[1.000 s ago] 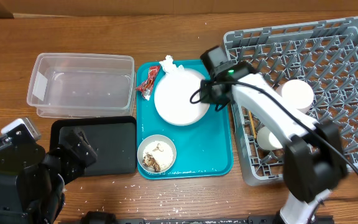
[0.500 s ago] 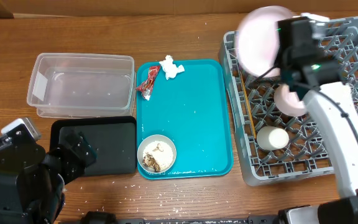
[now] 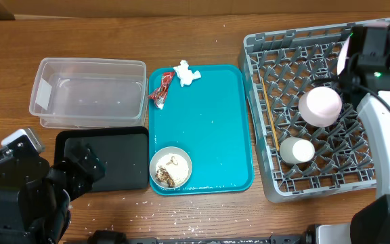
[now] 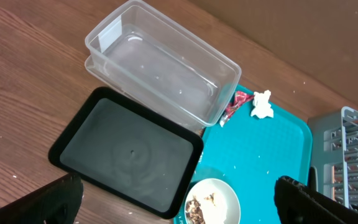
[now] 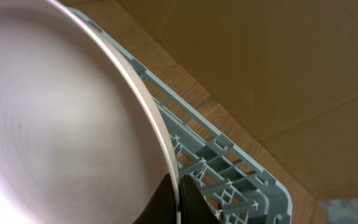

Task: Sort waste into correct bins and load items into the dishwasher
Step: 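Stand the white plate upright in the dish rack with the right gripper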

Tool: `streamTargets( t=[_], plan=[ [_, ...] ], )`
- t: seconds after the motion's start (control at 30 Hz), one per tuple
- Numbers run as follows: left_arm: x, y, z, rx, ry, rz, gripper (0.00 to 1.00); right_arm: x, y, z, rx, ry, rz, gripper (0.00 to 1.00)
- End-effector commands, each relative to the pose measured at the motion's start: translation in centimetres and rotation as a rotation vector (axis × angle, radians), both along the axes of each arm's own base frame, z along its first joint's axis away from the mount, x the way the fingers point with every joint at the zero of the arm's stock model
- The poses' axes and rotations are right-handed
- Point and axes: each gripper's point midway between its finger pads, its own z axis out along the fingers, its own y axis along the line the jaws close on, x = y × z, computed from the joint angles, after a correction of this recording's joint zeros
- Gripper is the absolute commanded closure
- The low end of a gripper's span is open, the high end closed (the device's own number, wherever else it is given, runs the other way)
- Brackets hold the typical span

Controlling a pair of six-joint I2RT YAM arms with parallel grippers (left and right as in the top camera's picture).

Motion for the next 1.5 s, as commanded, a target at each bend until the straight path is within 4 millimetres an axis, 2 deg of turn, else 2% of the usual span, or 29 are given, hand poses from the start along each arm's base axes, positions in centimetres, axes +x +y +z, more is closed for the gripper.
streamTargets(
  t=[0.0, 0.2, 0.37, 0.4, 0.57, 0.67, 0.7, 0.83, 1.0, 1.07, 1.37, 1.47],
  plan=[
    [-0.1, 0.3, 0.5, -0.001, -0.019, 0.02, 0.0, -1.2, -0.6, -1.4, -0.074, 0.069, -0.035, 0.96],
    [-0.1, 0.3, 0.5, -0.001, -0.019, 0.02, 0.0, -1.6, -0.4, -1.7, -0.135, 0.081, -0.054, 0.96],
    [-0.1, 0.3, 0.5, -0.001, -0.019, 0.02, 0.0, 0.3, 2.4, -1.2, -0.153, 0.069, 0.041, 0.96],
    [-0.1, 0.3, 0.5, -0.001, -0.019, 0.02, 0.0, 1.2, 3.7, -1.1, -0.157, 0.08, 0.102, 0.96],
    [-0.1, 0.3, 0.5, -0.001, -0.019, 0.02, 0.0, 1.5, 5.4, -2.0, -0.13, 0.115, 0.17, 0.92],
    [-0.1, 0.3, 0.5, -0.001, -0.019, 0.02, 0.0, 1.3, 5.6, -2.5, -0.127, 0.136, 0.18, 0.96],
    [-0.1, 0.3, 0.5, -0.001, -0.019, 0.02, 0.0, 1.3, 5.3, -2.1, -0.148, 0.124, 0.162, 0.96],
    [-0.1, 0.3, 0.5, -0.001, -0.019, 0.02, 0.0, 2.3, 4.1, 1.6, -0.302, 0.08, 0.111, 0.96],
    [-0.1, 0.3, 0.5, -0.001, -0.019, 0.02, 0.0, 3.4, 3.1, 3.6, -0.38, 0.118, 0.145, 0.96],
    [-0.1, 0.3, 0.5, -0.001, -0.019, 0.02, 0.0, 3.3, 2.9, 3.0, -0.37, 0.147, 0.159, 0.96],
    [-0.1, 0.3, 0.5, -0.001, -0.019, 0.02, 0.0, 3.8, 3.2, -1.9, -0.347, 0.258, 0.21, 0.96],
    [-0.1, 0.3, 0.5, -0.001, -0.019, 0.02, 0.0, 4.3, 4.2, -2.6, -0.351, 0.275, 0.235, 0.95]
  ],
)
